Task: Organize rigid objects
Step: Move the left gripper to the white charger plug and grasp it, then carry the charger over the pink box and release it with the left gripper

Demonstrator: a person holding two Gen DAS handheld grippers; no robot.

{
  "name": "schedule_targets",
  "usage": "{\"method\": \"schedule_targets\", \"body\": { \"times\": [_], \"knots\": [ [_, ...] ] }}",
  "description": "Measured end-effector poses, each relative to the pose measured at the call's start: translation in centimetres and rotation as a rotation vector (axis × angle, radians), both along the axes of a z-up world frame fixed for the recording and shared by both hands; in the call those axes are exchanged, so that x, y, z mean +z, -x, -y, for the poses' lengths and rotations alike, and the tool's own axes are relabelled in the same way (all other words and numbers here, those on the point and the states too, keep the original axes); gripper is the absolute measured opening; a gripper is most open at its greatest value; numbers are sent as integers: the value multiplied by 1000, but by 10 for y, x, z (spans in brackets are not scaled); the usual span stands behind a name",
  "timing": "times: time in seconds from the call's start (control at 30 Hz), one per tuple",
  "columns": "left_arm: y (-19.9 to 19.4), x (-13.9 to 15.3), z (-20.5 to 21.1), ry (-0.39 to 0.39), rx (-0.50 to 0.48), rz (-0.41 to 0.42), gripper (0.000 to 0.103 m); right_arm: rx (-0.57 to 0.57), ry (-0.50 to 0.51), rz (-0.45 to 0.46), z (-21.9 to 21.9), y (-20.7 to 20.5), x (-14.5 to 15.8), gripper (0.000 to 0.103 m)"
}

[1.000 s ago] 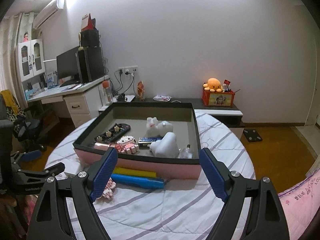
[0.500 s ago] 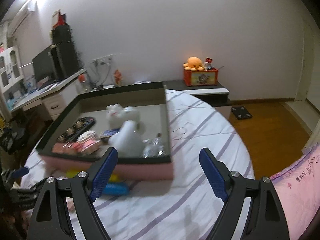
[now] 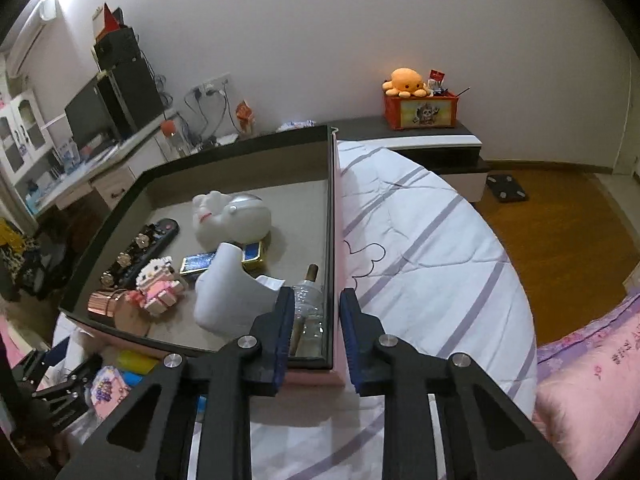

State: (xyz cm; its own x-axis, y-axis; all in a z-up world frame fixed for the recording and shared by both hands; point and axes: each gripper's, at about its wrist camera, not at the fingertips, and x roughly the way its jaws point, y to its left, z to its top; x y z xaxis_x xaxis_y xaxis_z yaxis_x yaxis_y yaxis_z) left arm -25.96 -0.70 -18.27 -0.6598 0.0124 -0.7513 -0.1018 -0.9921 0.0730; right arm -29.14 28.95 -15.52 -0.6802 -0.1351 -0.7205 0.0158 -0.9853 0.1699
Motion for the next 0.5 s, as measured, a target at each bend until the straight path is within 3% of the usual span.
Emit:
{"method": "schedule_targets", "body": {
  "times": [0.07, 0.5],
  "knots": [
    [-1, 2, 2, -10, 12, -7, 41, 3, 9, 8, -3, 1, -2, 21],
    [-4, 15, 11, -10, 62, -16, 40, 9, 26, 8, -5, 2, -3, 20]
  ]
}}
